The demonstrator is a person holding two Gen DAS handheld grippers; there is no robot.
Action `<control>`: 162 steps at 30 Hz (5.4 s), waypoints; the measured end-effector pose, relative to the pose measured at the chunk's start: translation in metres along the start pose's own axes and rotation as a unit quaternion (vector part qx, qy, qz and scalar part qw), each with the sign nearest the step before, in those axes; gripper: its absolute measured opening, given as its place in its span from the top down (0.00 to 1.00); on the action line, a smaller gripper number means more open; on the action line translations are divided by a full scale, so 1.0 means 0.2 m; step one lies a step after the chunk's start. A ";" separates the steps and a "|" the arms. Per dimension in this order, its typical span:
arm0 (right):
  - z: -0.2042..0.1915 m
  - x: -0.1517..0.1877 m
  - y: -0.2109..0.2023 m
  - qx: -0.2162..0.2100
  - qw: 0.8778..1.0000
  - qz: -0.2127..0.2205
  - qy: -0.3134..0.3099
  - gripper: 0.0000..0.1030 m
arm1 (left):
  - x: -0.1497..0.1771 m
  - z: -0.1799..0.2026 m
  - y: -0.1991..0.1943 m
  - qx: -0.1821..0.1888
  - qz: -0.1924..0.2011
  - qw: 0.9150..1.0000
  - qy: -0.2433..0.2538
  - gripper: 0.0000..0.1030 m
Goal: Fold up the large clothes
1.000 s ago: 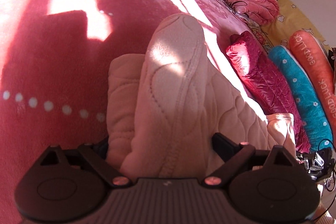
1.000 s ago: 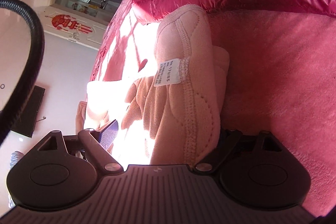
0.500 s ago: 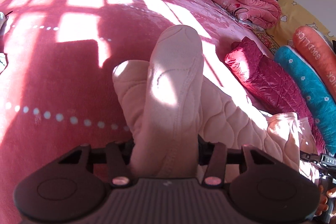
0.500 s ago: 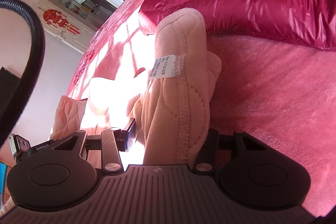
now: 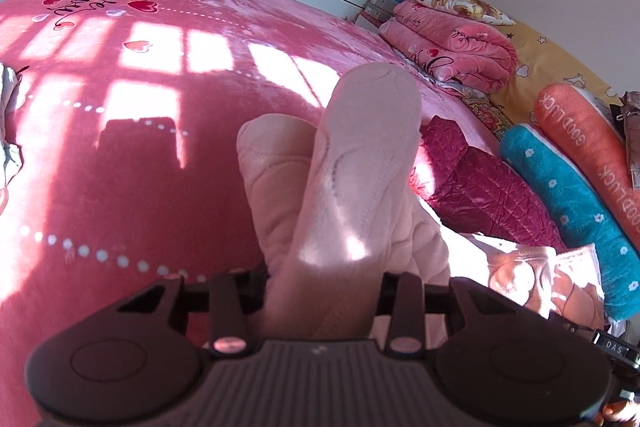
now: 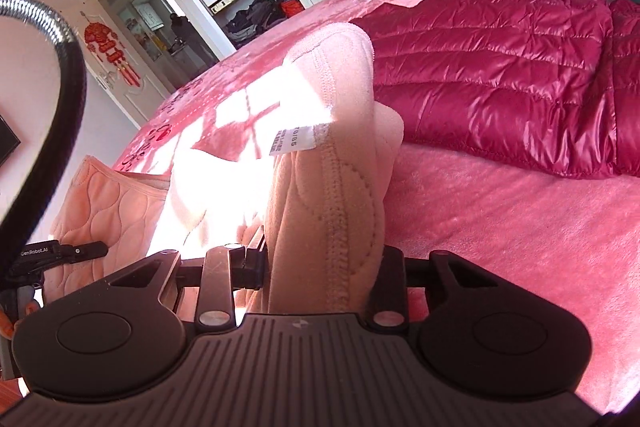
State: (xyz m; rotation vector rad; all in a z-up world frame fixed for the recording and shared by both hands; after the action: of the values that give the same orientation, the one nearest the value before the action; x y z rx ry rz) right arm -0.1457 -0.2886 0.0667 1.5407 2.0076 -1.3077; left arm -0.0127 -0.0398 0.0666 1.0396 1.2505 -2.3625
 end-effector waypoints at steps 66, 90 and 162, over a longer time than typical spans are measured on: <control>0.51 -0.20 -0.31 0.205 0.960 0.178 0.074 0.02 | -0.08 1.01 0.24 -0.025 0.103 0.964 0.243 0.01; -0.29 0.16 -0.77 0.183 0.972 0.140 -0.048 0.00 | 0.32 0.84 -0.66 -0.094 0.107 0.972 0.189 0.01; -0.25 0.22 -0.78 0.231 0.961 0.144 -0.047 0.00 | 0.38 0.94 -0.72 -0.064 0.098 0.974 0.193 0.01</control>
State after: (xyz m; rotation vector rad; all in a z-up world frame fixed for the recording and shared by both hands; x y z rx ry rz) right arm -0.2855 -0.2244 0.1374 1.8365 1.4103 -1.7643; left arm -0.2312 -0.0981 0.1701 1.5514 1.3327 -1.9648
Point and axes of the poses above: each gripper's, at about its wrist camera, not at the fingertips, and y roughly the way its jaws point, z to its right, x to its underside, the point moved 5 cm from there along y, roughly the way its jaws point, and after that the axes turned 3 degrees about y, right-handed, at the moved point
